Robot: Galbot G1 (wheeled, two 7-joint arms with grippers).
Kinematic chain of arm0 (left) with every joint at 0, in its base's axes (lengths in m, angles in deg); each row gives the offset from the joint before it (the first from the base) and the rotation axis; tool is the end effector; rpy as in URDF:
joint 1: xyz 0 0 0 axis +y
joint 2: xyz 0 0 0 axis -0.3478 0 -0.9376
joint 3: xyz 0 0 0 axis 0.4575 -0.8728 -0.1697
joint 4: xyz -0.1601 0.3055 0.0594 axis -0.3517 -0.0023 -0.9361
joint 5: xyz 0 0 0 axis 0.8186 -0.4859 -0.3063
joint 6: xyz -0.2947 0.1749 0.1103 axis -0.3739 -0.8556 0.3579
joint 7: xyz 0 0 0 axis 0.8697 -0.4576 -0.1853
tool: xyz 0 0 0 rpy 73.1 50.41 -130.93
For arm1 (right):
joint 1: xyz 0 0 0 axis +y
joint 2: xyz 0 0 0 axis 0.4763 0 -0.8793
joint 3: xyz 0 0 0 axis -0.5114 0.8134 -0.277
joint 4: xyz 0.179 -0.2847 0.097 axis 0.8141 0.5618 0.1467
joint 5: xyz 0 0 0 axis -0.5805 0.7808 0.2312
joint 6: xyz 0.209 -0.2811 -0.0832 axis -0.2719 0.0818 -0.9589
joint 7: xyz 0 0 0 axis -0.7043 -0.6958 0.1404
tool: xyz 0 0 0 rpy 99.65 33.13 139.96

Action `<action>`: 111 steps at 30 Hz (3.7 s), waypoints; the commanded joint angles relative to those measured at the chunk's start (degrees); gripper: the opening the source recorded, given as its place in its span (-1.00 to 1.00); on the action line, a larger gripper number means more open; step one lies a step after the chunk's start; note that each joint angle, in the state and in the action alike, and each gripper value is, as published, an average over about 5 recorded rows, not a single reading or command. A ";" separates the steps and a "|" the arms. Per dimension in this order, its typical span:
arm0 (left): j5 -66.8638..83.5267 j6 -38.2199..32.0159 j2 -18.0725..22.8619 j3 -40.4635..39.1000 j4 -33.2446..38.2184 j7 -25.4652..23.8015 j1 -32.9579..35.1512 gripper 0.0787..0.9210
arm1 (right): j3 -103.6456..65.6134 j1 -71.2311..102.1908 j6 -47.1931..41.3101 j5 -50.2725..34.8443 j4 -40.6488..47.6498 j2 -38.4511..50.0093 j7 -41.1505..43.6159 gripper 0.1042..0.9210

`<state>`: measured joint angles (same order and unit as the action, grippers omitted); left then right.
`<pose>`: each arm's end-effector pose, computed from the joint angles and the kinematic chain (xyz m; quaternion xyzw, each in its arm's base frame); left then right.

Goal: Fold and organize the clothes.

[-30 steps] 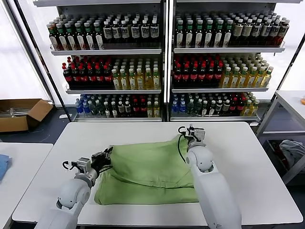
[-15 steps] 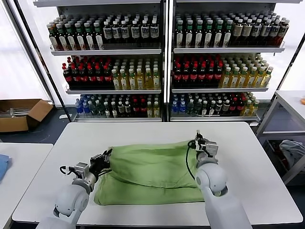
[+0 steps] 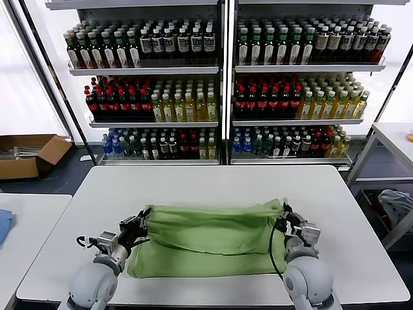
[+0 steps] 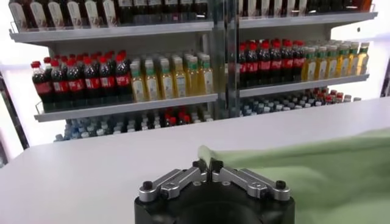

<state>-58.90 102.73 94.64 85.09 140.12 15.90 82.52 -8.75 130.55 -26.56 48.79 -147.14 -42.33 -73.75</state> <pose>0.2809 0.0702 -0.2978 -0.1080 -0.9808 -0.0417 0.1570 0.2714 -0.0046 -0.2502 -0.0830 -0.9784 -0.0397 0.1852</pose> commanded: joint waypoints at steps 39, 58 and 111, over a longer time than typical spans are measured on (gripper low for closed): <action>-11.91 2.74 5.10 4.79 14.63 4.74 17.06 0.05 | -2.89 13.54 0.51 1.41 -9.49 1.92 0.17 -0.20; 1.92 8.97 11.52 5.22 10.71 9.53 14.90 0.77 | -1.90 13.11 0.98 -0.29 -13.53 2.70 0.84 0.76; 4.77 6.90 -10.19 30.59 10.02 6.63 12.33 -0.96 | -2.57 7.55 0.81 -3.49 -11.72 3.93 -0.71 0.76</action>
<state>-55.11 109.22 94.17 106.16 148.23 22.72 96.58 -11.07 138.69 -25.77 46.06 -158.88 -38.36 -74.15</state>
